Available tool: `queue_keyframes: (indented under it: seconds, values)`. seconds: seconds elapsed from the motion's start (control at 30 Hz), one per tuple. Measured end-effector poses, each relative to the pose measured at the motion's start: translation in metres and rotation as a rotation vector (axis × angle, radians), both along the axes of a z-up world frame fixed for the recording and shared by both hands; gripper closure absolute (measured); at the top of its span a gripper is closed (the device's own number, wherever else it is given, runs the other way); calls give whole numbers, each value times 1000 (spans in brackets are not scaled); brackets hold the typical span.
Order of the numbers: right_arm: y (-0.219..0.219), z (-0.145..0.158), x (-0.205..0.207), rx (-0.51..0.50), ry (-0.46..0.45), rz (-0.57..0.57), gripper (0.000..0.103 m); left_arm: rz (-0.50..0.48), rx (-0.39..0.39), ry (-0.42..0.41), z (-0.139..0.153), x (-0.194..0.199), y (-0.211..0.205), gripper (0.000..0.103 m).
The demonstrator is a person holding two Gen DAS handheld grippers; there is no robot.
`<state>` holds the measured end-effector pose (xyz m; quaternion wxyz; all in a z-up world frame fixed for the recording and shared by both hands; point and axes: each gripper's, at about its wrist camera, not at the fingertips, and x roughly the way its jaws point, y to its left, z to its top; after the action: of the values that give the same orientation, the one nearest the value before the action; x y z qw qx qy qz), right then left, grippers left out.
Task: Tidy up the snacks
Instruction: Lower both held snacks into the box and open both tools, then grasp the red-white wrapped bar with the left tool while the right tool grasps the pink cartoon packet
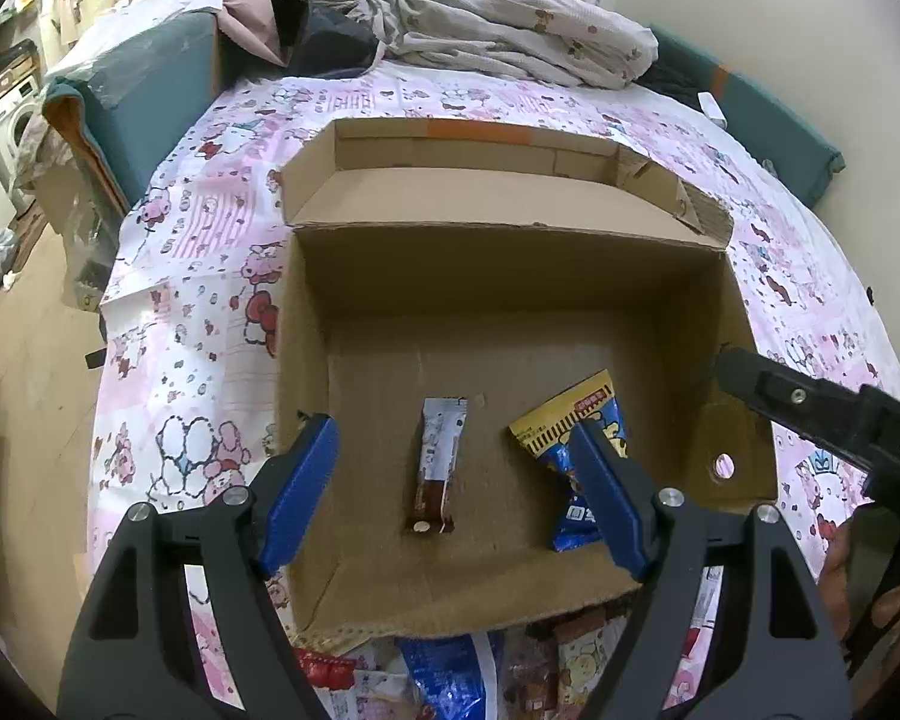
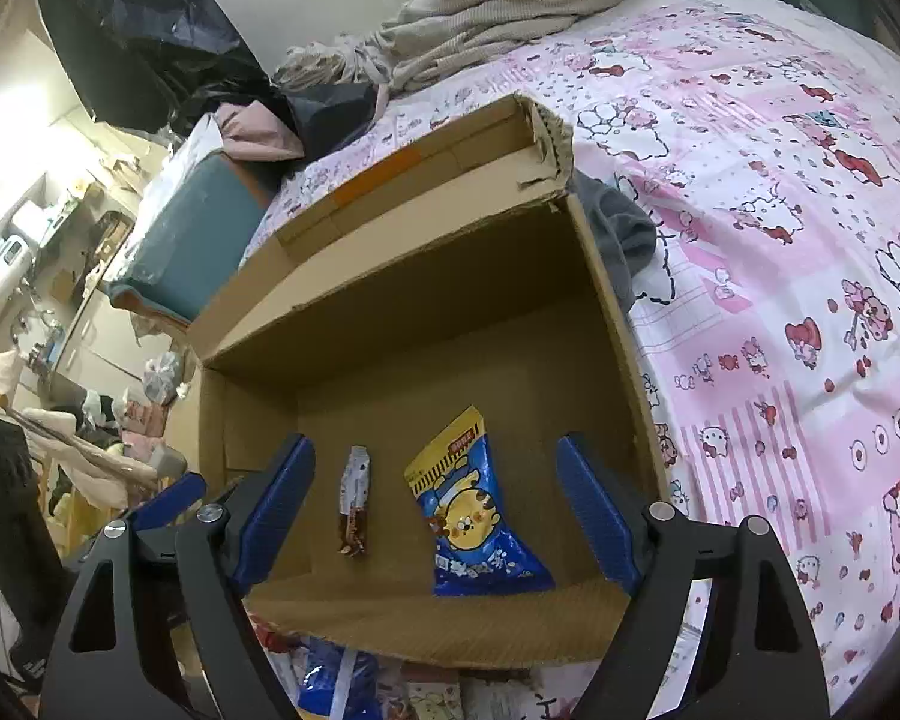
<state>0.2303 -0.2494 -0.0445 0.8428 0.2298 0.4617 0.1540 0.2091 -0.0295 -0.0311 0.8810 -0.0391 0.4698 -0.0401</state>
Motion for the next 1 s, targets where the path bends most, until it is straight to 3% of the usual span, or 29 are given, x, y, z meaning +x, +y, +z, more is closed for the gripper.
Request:
queue_keyframes:
  seconds: [0.5, 0.67, 1.0]
  values:
    - [-15, 13, -53, 50, 8, -34, 18, 75, -19, 2, 12, -50, 34, 25]
    - [-18, 16, -75, 49, 4, -45, 18, 94, -55, -16, 19, -71, 41, 1]
    - [-13, 10, -106, 45, 30, -20, 18, 117, -61, 26, 16, -101, 50, 1]
